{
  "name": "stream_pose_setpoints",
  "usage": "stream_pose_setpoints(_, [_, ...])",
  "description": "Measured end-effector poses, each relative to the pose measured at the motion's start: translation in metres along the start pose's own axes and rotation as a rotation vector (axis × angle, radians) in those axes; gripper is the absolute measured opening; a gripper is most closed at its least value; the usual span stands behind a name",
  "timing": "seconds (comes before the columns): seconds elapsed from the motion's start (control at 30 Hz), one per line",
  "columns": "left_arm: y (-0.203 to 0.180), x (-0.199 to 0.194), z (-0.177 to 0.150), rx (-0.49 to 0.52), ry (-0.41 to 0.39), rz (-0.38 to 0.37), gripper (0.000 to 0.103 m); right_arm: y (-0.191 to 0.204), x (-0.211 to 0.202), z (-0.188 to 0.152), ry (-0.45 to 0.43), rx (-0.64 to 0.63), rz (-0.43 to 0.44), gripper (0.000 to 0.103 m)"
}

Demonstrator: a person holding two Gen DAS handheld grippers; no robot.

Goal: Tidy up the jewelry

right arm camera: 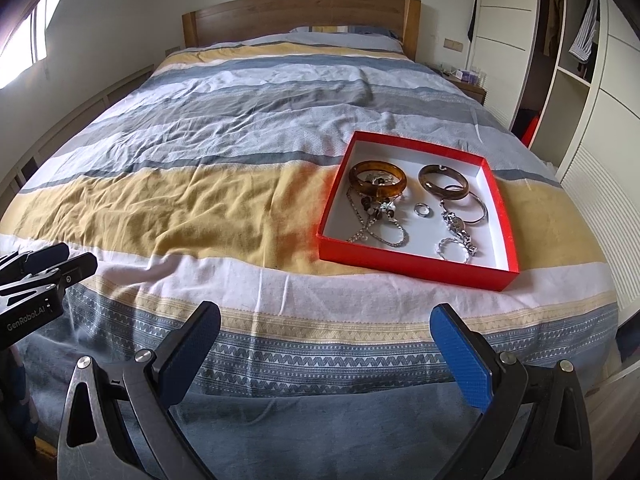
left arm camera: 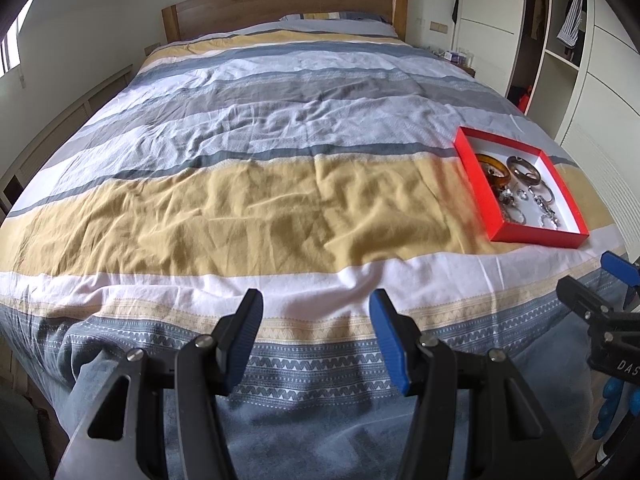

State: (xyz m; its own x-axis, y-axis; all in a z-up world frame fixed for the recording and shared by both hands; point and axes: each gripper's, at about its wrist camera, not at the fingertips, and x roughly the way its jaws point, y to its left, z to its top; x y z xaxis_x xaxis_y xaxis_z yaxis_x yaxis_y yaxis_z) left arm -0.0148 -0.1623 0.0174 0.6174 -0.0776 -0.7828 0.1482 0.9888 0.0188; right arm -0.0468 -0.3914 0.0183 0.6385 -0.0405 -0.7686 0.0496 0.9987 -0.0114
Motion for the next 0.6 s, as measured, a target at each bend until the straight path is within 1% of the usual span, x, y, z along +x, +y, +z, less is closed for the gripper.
stream_pose_setpoints(0.6, [-0.0036, 0.0022, -0.0023, 0.008, -0.002, 0.012, 0.053, -0.0026, 0.0026, -0.0005, 0.008, 0.008, -0.003, 0.102])
